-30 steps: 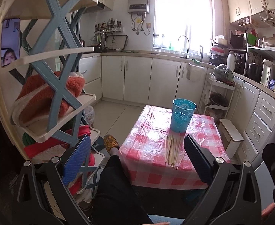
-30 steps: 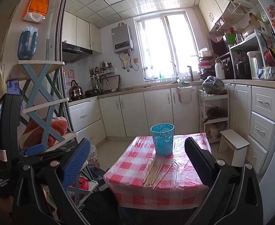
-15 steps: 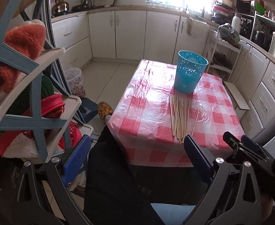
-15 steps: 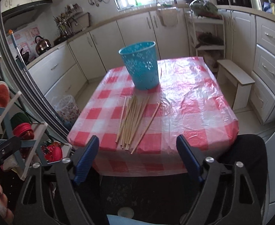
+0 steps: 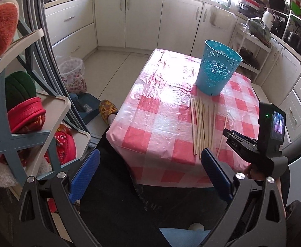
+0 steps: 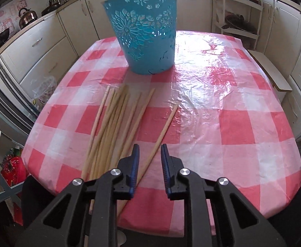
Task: Organize utensils
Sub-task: 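Grasp one wooden chopstick with the right tool while the left tool grasps another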
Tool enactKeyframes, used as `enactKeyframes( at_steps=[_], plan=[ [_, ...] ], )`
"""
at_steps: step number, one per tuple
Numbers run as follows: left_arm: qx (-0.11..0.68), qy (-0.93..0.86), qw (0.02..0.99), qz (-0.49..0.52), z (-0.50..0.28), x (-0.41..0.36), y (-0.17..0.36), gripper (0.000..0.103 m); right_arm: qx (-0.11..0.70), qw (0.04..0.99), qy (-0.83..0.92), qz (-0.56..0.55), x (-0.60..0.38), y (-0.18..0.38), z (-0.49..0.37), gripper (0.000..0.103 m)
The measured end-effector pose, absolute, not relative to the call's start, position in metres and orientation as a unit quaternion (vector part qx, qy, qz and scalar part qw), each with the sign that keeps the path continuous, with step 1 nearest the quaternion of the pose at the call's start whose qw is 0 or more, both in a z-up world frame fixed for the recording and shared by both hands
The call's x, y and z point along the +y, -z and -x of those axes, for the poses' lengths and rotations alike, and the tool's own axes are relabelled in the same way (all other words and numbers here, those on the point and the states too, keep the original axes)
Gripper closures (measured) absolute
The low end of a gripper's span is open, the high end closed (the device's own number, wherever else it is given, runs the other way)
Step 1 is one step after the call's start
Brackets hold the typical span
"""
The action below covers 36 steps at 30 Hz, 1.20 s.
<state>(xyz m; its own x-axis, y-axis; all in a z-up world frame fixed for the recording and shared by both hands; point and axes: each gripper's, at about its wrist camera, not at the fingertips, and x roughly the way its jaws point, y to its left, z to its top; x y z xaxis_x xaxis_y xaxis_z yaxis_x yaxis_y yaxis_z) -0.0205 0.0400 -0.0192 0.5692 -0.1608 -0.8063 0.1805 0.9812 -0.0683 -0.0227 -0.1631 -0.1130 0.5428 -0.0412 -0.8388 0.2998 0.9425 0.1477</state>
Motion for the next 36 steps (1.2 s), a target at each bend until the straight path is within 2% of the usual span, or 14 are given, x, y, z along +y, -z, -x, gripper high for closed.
enactKeyframes(
  at_steps=[6,8,12,16,19,22,24,26,27,29,32,36],
  plan=[
    [0.483,0.133,0.865,-0.020,-0.008,0.017,0.043,0.008,0.470,0.877,0.066,-0.077,-0.178,0.124,0.012,0.089],
    [0.496,0.135,0.857,-0.021,-0.021,0.007,0.053,0.008,0.477,0.875,0.058,-0.059,-0.192,0.126,0.007,0.097],
    [0.504,0.131,0.853,-0.025,-0.043,-0.013,0.066,0.012,0.482,0.874,0.041,-0.051,-0.220,0.127,-0.006,0.099],
    [0.510,0.114,0.853,-0.021,-0.066,-0.030,0.072,0.012,0.507,0.850,0.025,-0.142,-0.235,0.127,-0.009,0.098],
    [0.514,0.106,0.851,-0.009,-0.079,-0.032,0.076,0.012,0.493,0.850,0.022,-0.186,-0.224,0.125,0.001,0.064],
    [0.516,0.103,0.850,-0.014,-0.084,-0.038,0.080,0.012,0.478,0.859,0.026,-0.180,-0.208,0.126,0.002,0.064],
    [0.517,0.103,0.849,-0.025,-0.086,-0.043,0.084,0.012,0.472,0.873,0.040,-0.120,-0.194,0.127,-0.004,0.067],
    [0.518,0.106,0.848,-0.036,-0.088,-0.049,0.088,0.012,0.472,0.879,0.040,-0.050,-0.186,0.128,-0.010,0.088],
    [0.519,0.108,0.847,-0.040,-0.090,-0.051,0.091,0.012,0.472,0.881,0.027,-0.028,-0.185,0.128,-0.012,0.088],
    [0.524,0.108,0.844,-0.043,-0.095,-0.055,0.098,0.012,0.474,0.881,0.007,0.013,-0.193,0.128,-0.015,0.095],
    [0.535,0.113,0.836,-0.045,-0.107,-0.063,0.112,0.012,0.481,0.874,-0.010,0.067,-0.215,0.129,-0.027,0.098],
    [0.536,0.115,0.835,-0.048,-0.122,-0.077,0.126,0.012,0.491,0.870,-0.016,0.045,-0.243,0.127,-0.041,0.098]
  ],
)
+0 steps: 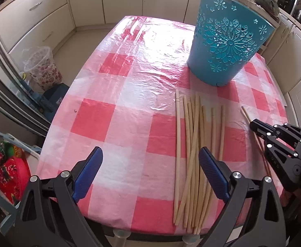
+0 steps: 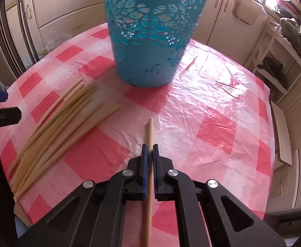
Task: Organize utensils
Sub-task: 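Grasp one wooden chopstick with the right tool while the left tool grasps another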
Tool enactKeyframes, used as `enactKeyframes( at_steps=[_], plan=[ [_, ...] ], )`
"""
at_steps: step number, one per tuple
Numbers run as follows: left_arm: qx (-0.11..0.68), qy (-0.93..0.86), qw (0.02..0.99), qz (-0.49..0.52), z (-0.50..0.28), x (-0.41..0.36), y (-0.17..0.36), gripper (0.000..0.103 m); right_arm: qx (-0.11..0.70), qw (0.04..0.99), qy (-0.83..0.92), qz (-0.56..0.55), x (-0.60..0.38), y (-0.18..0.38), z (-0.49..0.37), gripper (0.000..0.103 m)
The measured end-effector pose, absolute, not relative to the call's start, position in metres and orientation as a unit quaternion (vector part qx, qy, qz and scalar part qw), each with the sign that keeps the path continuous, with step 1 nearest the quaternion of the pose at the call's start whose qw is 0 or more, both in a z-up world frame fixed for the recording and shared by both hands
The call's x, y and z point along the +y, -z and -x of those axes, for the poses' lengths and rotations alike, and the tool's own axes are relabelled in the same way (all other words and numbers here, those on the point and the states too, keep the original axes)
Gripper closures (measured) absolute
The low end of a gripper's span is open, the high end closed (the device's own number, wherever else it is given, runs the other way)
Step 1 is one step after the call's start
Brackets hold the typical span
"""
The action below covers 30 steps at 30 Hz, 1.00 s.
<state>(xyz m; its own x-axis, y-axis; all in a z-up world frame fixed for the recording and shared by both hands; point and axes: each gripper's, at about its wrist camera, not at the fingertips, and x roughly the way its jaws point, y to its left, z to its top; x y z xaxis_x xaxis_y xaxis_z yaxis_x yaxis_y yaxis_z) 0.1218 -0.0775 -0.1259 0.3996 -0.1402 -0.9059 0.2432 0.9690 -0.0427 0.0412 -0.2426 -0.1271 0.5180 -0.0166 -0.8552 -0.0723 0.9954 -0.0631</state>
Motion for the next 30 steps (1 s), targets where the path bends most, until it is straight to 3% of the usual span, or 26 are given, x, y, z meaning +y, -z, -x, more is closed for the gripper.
enactKeyframes(
  at_steps=[6,17,20,22,26,29,30],
  plan=[
    [0.547,0.094,0.829,-0.064,-0.149,-0.091,0.145,0.025,0.457,0.889,-0.018,-0.041,-0.242,0.135,-0.031,0.097],
    [0.547,0.083,0.828,-0.094,-0.164,-0.114,0.154,0.037,0.447,0.890,-0.033,-0.082,-0.249,0.135,-0.026,0.097],
    [0.545,0.095,0.828,-0.090,-0.164,-0.116,0.152,0.049,0.448,0.891,-0.032,-0.069,-0.246,0.134,-0.026,0.097],
    [0.544,0.107,0.827,-0.091,-0.165,-0.118,0.150,0.066,0.449,0.891,-0.031,-0.054,-0.243,0.134,-0.026,0.097],
    [0.546,0.112,0.825,-0.095,-0.169,-0.123,0.148,0.071,0.450,0.891,-0.039,-0.038,-0.237,0.134,-0.027,0.087],
    [0.545,0.118,0.824,-0.099,-0.171,-0.127,0.148,0.081,0.450,0.892,-0.035,-0.006,-0.228,0.134,-0.027,0.087],
    [0.545,0.125,0.823,-0.101,-0.171,-0.129,0.149,0.090,0.450,0.892,-0.036,-0.002,-0.227,0.134,-0.028,0.089]
  ],
)
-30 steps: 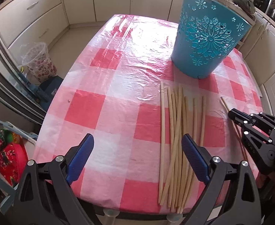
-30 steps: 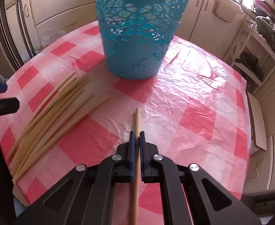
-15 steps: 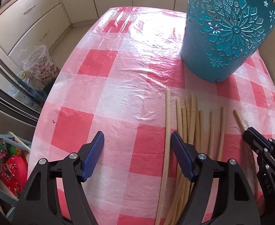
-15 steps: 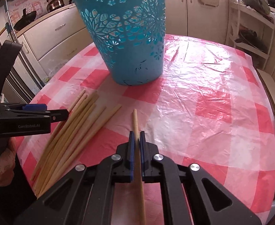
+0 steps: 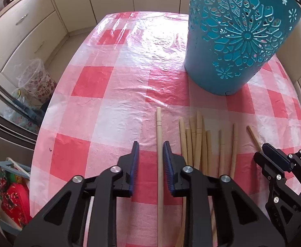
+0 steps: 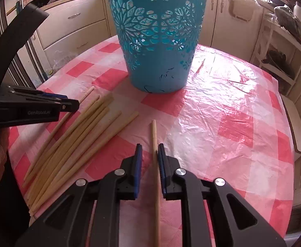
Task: Organize utensils
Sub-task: 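Grasp one wooden chopstick with the right tool while the left tool grasps another, then lift the chopstick with the left tool and drop it into the blue basket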
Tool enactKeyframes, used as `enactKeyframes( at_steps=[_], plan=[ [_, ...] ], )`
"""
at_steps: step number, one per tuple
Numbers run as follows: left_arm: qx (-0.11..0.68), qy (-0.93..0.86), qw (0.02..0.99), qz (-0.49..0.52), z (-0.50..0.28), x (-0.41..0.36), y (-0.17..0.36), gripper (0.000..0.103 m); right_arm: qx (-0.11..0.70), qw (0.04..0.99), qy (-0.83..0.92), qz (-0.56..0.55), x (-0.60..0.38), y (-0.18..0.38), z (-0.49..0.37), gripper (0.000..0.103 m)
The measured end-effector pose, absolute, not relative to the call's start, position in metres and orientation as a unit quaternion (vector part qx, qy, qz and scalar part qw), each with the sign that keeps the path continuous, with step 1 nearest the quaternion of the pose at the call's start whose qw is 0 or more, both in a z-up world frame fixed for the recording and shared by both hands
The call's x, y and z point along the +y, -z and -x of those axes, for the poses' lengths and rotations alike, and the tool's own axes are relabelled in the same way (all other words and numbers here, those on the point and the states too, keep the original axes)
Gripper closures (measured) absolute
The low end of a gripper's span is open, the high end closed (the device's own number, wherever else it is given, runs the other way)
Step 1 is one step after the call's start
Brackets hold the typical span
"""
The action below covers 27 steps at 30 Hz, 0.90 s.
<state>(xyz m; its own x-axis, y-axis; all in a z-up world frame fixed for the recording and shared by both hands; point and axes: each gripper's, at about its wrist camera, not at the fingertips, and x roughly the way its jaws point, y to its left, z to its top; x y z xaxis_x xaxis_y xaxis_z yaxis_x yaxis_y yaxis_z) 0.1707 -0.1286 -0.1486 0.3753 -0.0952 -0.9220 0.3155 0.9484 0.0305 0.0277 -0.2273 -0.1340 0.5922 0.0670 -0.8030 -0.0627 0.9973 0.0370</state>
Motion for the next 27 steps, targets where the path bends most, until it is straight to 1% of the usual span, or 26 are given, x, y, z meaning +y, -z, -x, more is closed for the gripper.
enactKeyframes(
  at_steps=[1,6,10,16,21,25,27],
  plan=[
    [0.548,0.135,0.820,-0.098,-0.171,-0.130,0.149,0.098,0.451,0.892,-0.038,-0.004,-0.227,0.134,-0.028,0.097],
    [0.542,0.143,0.824,-0.087,-0.167,-0.125,0.134,0.098,0.451,0.890,-0.044,-0.051,-0.240,0.136,-0.028,0.098],
    [0.515,0.156,0.842,-0.049,-0.159,-0.109,0.098,0.098,0.450,0.890,-0.044,-0.069,-0.246,0.136,-0.028,0.098],
    [0.423,0.185,0.887,0.015,-0.149,-0.091,0.011,0.098,0.448,0.890,-0.042,-0.072,-0.246,0.136,-0.027,0.098],
    [0.337,0.206,0.918,0.042,-0.163,-0.107,-0.058,0.098,0.447,0.891,-0.042,-0.071,-0.246,0.136,-0.027,0.098],
    [0.270,0.210,0.938,0.062,-0.186,-0.135,-0.089,0.098,0.446,0.891,-0.043,-0.074,-0.247,0.136,-0.027,0.098],
    [0.245,0.204,0.944,0.079,-0.201,-0.148,-0.097,0.098,0.446,0.891,-0.045,-0.078,-0.249,0.136,-0.026,0.098]
  ],
)
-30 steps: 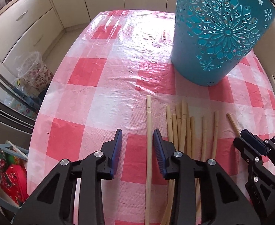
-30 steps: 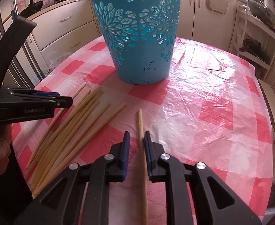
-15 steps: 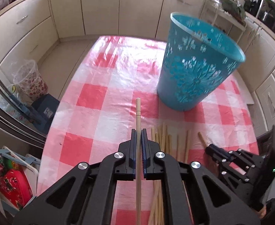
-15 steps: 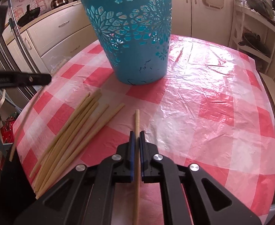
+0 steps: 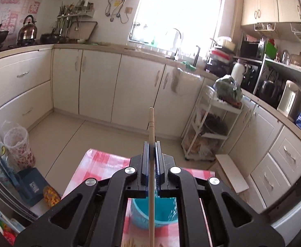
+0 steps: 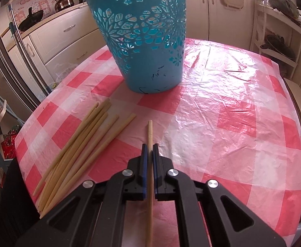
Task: Organize utensils
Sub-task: 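Lift the chopstick with the left tool and drop it into the blue basket, then bring the left tool back over the chopstick pile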
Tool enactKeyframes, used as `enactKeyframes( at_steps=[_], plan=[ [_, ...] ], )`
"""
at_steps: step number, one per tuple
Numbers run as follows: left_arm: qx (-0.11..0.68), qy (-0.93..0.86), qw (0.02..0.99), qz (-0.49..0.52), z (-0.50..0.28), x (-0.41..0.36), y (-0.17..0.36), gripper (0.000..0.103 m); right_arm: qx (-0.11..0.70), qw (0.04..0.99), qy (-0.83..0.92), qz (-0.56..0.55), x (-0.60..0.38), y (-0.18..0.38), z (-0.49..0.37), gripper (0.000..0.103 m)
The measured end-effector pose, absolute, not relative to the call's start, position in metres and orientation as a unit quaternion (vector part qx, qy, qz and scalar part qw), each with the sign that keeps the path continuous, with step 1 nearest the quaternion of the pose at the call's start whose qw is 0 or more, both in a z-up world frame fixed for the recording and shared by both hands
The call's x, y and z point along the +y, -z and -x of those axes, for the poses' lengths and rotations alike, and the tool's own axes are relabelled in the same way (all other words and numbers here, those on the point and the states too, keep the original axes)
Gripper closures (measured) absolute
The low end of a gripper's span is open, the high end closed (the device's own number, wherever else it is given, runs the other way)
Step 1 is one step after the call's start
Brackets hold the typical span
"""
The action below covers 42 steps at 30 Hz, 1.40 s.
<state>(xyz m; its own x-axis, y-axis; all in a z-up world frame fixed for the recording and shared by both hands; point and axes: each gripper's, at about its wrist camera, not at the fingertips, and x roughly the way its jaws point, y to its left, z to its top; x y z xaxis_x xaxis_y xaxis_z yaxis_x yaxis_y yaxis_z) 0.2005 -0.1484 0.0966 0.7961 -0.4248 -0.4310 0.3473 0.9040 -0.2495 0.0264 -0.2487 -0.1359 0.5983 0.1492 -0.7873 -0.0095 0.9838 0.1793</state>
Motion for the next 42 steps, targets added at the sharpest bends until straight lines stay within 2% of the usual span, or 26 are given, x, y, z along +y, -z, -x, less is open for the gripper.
enactKeyframes(
  at_steps=[6,12,20,21,23,25,28,31,38,42],
  plan=[
    [0.218,0.178,0.956,0.087,-0.236,-0.192,-0.087,0.098,0.445,0.888,-0.054,-0.101,-0.256,0.137,-0.027,0.097],
    [0.255,0.163,0.951,0.067,-0.253,-0.206,-0.039,0.098,0.446,0.886,-0.060,-0.112,-0.257,0.137,-0.028,0.097],
    [0.300,0.148,0.942,0.013,-0.250,-0.202,-0.013,0.095,0.446,0.885,-0.062,-0.116,-0.258,0.137,-0.029,0.097],
    [0.305,0.144,0.941,0.011,-0.249,-0.199,-0.011,0.091,0.446,0.885,-0.062,-0.117,-0.259,0.137,-0.029,0.097],
    [0.314,0.136,0.940,0.011,-0.243,-0.187,-0.010,0.075,0.445,0.885,-0.062,-0.117,-0.259,0.137,-0.029,0.097],
    [0.314,0.123,0.941,0.012,-0.233,-0.174,-0.011,0.052,0.445,0.885,-0.063,-0.118,-0.260,0.137,-0.028,0.097],
    [0.309,0.113,0.944,0.006,-0.211,-0.149,-0.014,0.041,0.445,0.885,-0.064,-0.119,-0.262,0.137,-0.028,0.097],
    [0.308,0.099,0.946,0.001,-0.184,-0.118,-0.011,0.029,0.444,0.886,-0.069,-0.116,-0.260,0.136,-0.027,0.092],
    [0.364,0.075,0.928,-0.018,-0.134,-0.060,0.029,0.025,0.451,0.889,-0.059,-0.058,-0.241,0.133,-0.027,0.082],
    [0.393,0.069,0.917,-0.016,-0.107,-0.034,0.054,0.025,0.465,0.883,-0.050,-0.040,-0.235,0.132,-0.030,0.081]
  ],
)
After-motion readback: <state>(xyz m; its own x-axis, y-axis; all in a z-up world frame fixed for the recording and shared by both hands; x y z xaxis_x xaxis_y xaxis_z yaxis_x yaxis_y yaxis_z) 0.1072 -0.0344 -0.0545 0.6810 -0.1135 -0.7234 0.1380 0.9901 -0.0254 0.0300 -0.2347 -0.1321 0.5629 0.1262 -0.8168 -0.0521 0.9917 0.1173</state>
